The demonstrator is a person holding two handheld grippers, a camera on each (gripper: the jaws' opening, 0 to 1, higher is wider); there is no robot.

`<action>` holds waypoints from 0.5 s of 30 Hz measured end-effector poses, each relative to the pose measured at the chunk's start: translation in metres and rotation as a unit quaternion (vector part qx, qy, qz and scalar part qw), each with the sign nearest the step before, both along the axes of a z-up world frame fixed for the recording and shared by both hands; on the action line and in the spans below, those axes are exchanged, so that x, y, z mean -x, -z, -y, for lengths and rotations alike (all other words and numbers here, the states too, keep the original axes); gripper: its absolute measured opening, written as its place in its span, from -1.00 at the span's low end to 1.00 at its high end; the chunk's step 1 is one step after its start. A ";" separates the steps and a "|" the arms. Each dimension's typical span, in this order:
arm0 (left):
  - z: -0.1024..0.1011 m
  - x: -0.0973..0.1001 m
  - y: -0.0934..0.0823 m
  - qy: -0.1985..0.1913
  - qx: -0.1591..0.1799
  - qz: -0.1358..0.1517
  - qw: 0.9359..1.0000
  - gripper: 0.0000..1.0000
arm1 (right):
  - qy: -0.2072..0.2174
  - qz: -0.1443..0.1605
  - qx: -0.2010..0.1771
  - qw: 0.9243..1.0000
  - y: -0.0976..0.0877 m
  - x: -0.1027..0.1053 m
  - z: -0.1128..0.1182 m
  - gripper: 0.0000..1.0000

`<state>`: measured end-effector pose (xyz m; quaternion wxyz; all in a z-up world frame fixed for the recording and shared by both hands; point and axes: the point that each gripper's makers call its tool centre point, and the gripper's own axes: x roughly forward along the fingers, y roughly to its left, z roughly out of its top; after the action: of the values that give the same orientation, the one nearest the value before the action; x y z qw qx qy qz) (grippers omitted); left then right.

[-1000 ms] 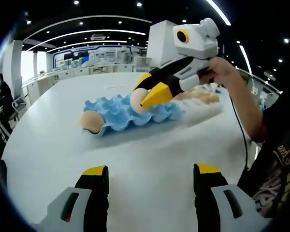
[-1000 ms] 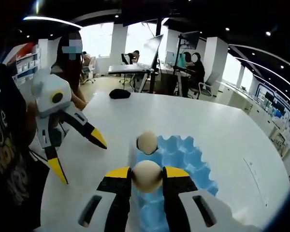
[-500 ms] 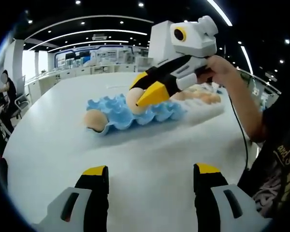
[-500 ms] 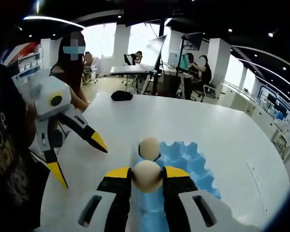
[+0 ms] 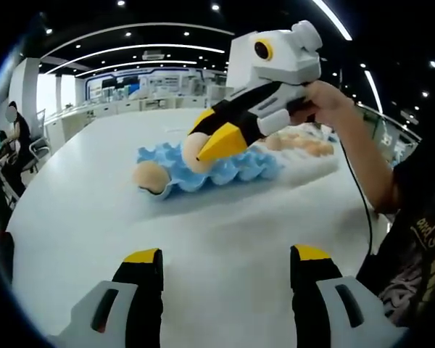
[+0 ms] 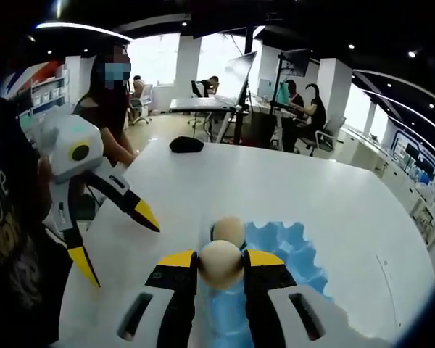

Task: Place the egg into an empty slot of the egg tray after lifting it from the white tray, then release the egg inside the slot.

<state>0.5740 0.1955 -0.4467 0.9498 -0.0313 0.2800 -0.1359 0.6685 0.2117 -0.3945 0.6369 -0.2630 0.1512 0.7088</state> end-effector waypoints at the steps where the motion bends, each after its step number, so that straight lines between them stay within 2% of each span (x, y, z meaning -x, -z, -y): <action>1: -0.001 0.000 0.000 -0.001 0.000 0.000 1.000 0.44 | 0.000 -0.001 0.000 1.000 0.001 -0.001 -0.001 -0.48; 15: -0.004 0.002 0.001 -0.005 0.002 0.000 1.000 0.45 | 0.002 -0.006 0.010 1.000 0.010 -0.004 -0.004 -0.48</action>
<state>0.5725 0.1997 -0.4476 0.9504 -0.0346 0.2796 -0.1322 0.6722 0.2162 -0.4049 0.6349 -0.2649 0.1627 0.7073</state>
